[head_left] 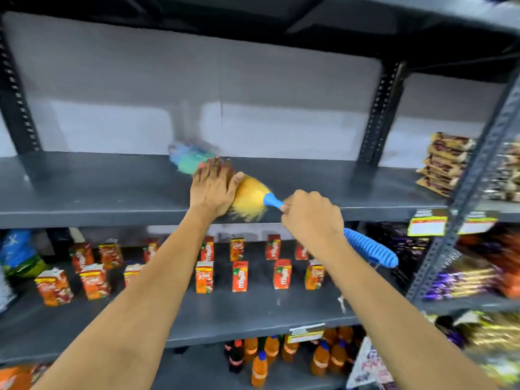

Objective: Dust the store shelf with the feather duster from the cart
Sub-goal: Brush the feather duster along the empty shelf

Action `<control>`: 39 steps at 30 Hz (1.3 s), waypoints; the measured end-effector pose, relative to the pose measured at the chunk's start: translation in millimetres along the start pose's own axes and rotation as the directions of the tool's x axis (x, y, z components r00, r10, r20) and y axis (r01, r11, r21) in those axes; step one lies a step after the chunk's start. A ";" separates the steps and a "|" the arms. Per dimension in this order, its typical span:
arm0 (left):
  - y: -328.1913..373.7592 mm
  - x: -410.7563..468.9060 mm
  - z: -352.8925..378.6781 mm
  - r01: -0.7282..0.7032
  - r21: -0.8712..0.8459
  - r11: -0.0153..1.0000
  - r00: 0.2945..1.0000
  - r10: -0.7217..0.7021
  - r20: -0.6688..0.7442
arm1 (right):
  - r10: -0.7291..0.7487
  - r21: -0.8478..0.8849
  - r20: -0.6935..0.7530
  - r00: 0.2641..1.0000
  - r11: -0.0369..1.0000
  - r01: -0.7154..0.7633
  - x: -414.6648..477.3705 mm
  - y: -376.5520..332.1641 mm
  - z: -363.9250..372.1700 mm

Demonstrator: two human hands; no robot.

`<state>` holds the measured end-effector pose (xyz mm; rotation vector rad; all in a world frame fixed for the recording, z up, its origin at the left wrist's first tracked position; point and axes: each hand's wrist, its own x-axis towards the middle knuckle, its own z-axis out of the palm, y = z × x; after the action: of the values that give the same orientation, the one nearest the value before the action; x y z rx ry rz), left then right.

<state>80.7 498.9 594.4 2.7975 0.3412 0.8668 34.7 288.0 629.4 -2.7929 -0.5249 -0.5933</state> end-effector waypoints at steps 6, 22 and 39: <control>59.0 5.4 22.6 -0.182 0.043 0.982 0.982 0.179 0.065 | 0.303 -0.123 -0.080 0.950 0.942 -0.311 -9.2 106.1 -20.2; 70.9 -2.6 31.5 -0.230 -0.073 0.970 0.969 0.235 0.075 | 0.085 -0.202 -0.123 0.989 0.973 -0.109 -11.7 86.0 20.0; 53.6 -12.5 27.7 -0.313 0.121 0.942 0.949 0.309 0.056 | 0.156 -0.199 0.020 0.988 0.969 -0.149 10.1 73.5 14.6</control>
<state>95.3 441.1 578.7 3.0351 -0.0589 0.8812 77.2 228.7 609.4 -3.0001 -0.2671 -0.5923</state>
